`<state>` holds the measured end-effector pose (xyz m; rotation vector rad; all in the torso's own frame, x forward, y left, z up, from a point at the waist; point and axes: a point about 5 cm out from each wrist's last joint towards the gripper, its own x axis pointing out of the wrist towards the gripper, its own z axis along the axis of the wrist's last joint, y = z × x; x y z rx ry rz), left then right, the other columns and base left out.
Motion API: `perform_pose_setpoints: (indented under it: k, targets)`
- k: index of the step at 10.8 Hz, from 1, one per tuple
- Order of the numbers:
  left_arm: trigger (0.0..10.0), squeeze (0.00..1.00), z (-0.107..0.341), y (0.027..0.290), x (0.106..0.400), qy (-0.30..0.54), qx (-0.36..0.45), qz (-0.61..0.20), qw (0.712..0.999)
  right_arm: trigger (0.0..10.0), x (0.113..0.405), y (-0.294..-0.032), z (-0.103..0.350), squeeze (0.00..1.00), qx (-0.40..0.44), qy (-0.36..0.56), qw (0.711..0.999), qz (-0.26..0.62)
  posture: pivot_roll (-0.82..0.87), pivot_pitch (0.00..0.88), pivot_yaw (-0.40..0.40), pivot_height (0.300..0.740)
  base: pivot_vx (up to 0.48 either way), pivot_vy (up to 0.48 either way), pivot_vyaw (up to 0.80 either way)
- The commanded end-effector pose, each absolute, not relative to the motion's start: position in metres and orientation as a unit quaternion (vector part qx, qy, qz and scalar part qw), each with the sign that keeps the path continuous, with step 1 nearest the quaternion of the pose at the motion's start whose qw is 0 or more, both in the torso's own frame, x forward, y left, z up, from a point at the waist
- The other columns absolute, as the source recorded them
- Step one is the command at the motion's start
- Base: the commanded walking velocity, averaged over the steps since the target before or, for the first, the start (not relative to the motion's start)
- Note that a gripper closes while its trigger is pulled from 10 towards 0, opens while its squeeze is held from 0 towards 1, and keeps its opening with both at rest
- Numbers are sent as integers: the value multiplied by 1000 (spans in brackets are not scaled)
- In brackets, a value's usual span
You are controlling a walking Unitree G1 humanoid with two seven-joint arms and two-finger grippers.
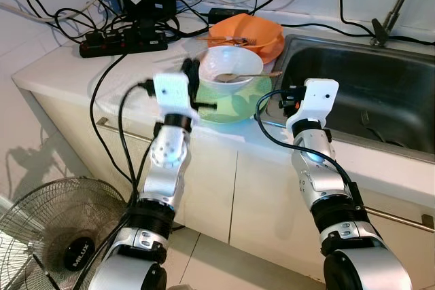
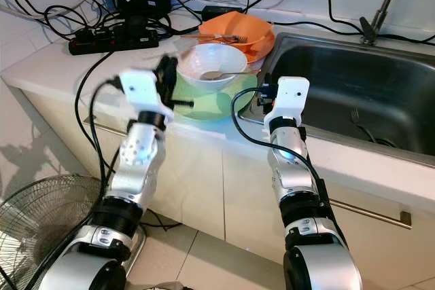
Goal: Kitchen organization
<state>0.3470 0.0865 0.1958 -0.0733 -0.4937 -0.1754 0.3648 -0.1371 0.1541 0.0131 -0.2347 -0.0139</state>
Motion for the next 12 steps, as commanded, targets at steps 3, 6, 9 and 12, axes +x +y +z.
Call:
perform_pose_setpoints:
  k: [3, 6, 9, 12]
  targets:
    - [10000, 0, 240, 68, 340, -308, -58, -155, 937, 10000, 367, -144, 160, 0, -9, -129, 991, -33, 65, 0, 43, 740, 0, 0, 0]
    - [10000, 0, 258, 48, 327, -323, -74, -234, 914, 10000, 364, -159, 173, 0, -94, -176, 974, -106, 60, 0, 51, 740, 0, 0, 0]
    - [10000, 0, 263, 32, 316, -309, -81, -307, 896, 10000, 358, -172, 181, 0, -204, -217, 938, -177, 54, 0, 60, 740, 0, 0, 0]
    - [10000, 0, 264, 22, 308, -284, -97, -368, 880, 10000, 352, -168, 183, 0, -253, -245, 917, -188, 51, 0, 68, 740, 0, 0, 0]
